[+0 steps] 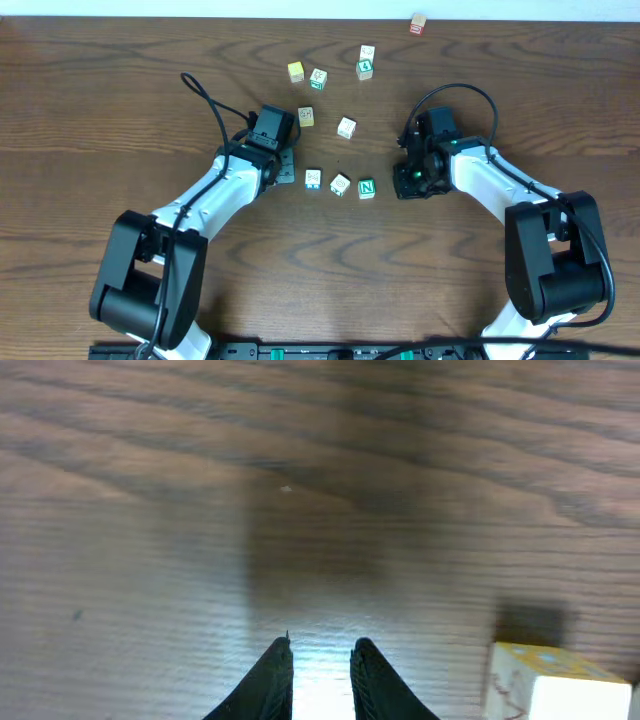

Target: Lift 3 blocks

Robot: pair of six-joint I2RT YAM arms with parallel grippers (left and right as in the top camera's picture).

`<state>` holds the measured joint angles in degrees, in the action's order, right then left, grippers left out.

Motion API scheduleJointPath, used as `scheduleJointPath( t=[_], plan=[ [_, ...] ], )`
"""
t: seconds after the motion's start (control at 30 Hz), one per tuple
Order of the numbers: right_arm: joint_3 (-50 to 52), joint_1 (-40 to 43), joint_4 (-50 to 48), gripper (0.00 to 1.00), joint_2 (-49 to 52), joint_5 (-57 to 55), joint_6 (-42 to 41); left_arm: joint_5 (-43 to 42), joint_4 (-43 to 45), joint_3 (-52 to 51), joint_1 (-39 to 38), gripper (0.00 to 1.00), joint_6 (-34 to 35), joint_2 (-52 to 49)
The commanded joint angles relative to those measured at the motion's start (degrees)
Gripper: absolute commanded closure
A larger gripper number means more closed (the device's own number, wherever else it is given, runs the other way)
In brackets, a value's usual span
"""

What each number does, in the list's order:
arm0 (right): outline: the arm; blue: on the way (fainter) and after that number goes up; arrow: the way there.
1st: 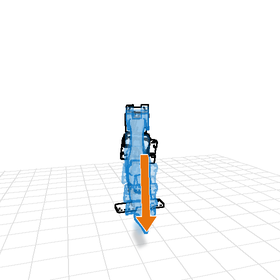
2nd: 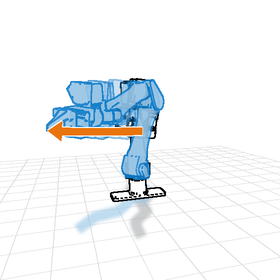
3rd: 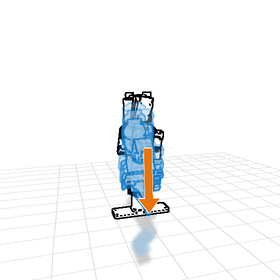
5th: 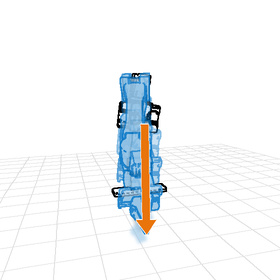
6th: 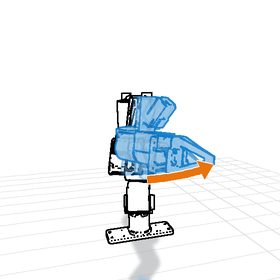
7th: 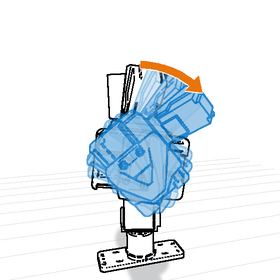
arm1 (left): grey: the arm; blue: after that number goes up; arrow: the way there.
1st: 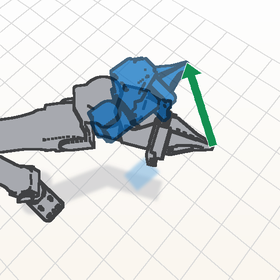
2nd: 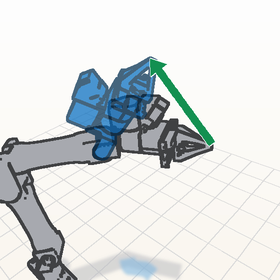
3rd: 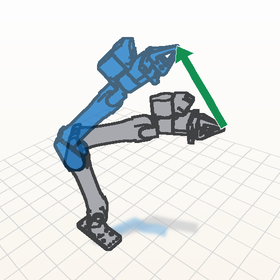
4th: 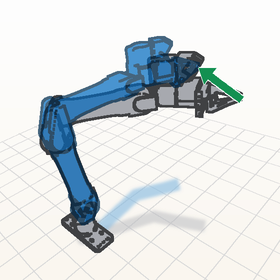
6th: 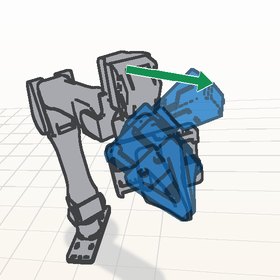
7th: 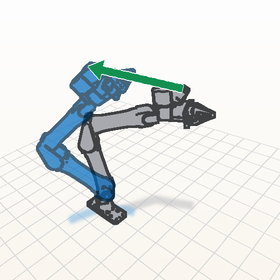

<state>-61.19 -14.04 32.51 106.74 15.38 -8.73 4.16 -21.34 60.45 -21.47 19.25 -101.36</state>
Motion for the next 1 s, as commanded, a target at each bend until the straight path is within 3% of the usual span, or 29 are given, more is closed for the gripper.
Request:
scheduleJointPath(
  t=[0.0, 0.47, 0.6, 0.97],
  plan=[
    [1.0, -1.1, -0.4, 0.92, -0.2, 2.3, -0.6, -3.8, 1.0, -0.3, 0.0, 0.78, -1.7, -2.4],
    [1.0, -8.0, -2.4, 0.91, -0.2, 1.2, -2.2, -10.1, 1.5, -0.3, -0.2, 0.79, -4.3, -6.4],
    [1.0, -8.0, -2.4, 0.90, -0.2, 1.2, -3.7, -15.7, 1.7, -0.3, -0.3, 0.79, -7.9, -6.4],
    [1.0, -8.5, -2.5, 0.88, -0.2, 1.2, -2.9, -15.7, 2.4, -0.3, -4.4, 0.78, -10.4, -6.4]
  ],
)
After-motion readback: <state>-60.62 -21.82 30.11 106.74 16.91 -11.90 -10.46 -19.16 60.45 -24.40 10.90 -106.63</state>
